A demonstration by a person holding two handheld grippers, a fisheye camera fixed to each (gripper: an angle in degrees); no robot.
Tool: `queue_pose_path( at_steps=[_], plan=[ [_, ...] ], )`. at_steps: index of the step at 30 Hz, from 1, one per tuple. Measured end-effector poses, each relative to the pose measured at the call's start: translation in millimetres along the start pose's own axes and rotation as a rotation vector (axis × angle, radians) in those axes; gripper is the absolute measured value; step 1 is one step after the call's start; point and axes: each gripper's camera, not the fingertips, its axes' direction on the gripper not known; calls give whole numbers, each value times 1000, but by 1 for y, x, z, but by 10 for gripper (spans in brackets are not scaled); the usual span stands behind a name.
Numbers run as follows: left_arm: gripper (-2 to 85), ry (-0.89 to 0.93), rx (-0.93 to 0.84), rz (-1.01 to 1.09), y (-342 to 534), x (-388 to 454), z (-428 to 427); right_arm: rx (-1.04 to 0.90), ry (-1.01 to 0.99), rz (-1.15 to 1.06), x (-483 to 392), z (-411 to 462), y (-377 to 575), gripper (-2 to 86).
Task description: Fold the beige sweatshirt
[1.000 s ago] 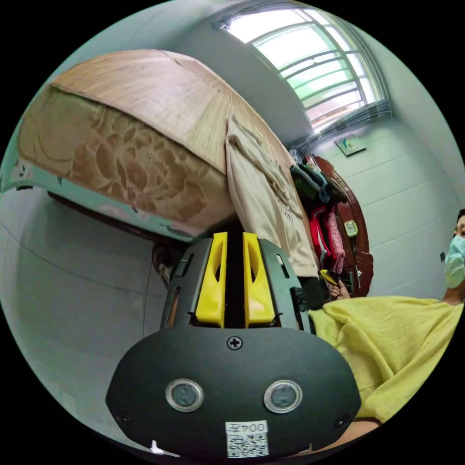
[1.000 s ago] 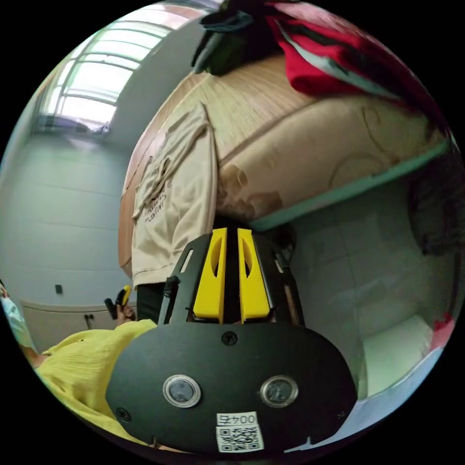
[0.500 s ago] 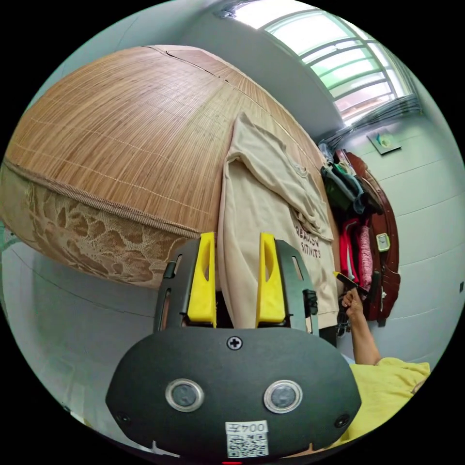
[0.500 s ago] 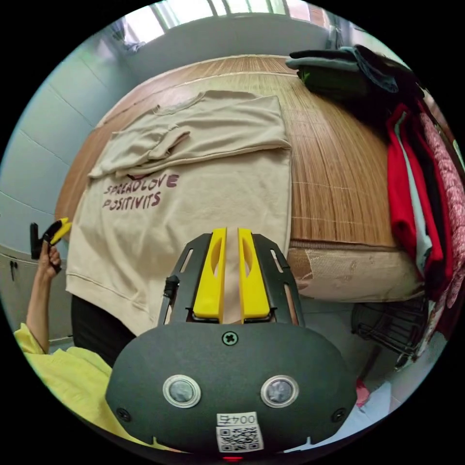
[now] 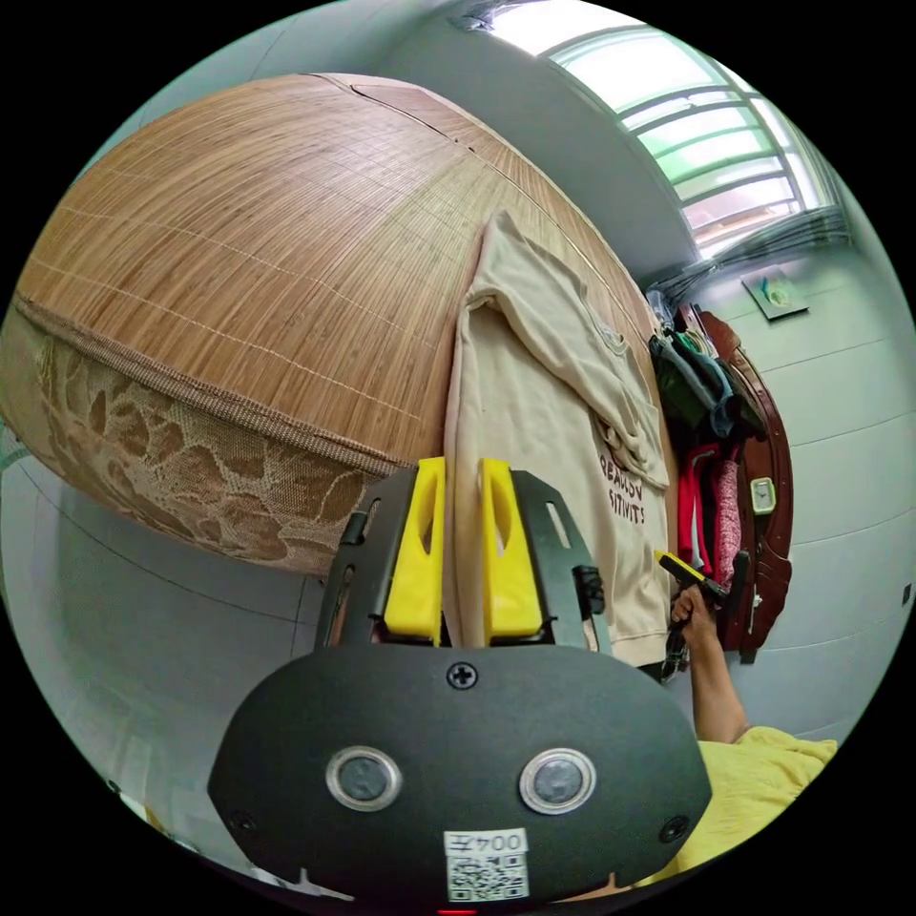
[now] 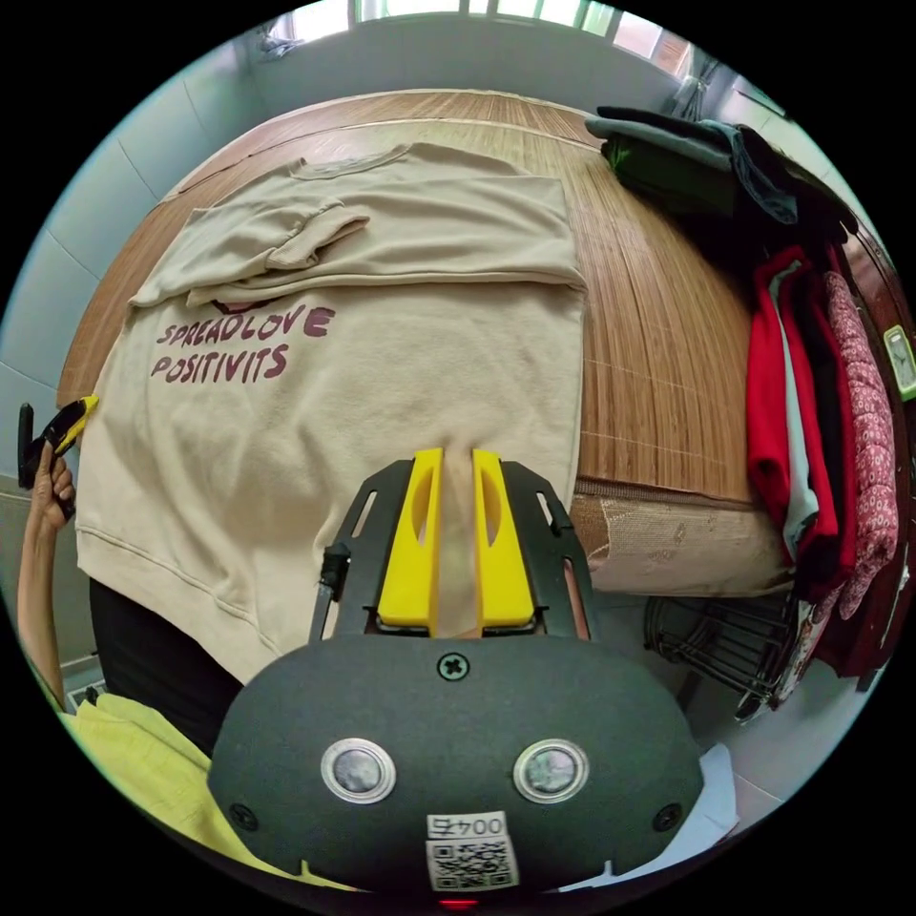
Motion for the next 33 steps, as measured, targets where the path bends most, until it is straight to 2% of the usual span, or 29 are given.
queue_pose_path(
  at_steps=[6, 11, 15, 19, 25, 31, 33],
  plan=[
    [25, -174, 36, 39, 10, 21, -3, 1, -39, 30, -3, 0, 0, 61],
    [29, -112, 47, 31, 19, 24, 9, 23, -9, 5, -11, 0, 5, 61],
    [45, -129, 41, 40, 24, 37, 3, 39, -13, 13, -9, 0, 10, 62],
    [65, -165, 161, 131, 32, 87, -22, 67, -22, 20, -2, 0, 18, 61],
    [36, -132, 61, 334, 19, 184, 33, 117, -52, 44, 15, 2, 33, 61],
    [13, -267, -145, 401, 27, 231, 122, 162, -119, 81, 46, 4, 49, 62],
    [10, -281, -94, 408, 34, 237, 125, 167, -165, 86, 60, 2, 52, 62]
  ],
)
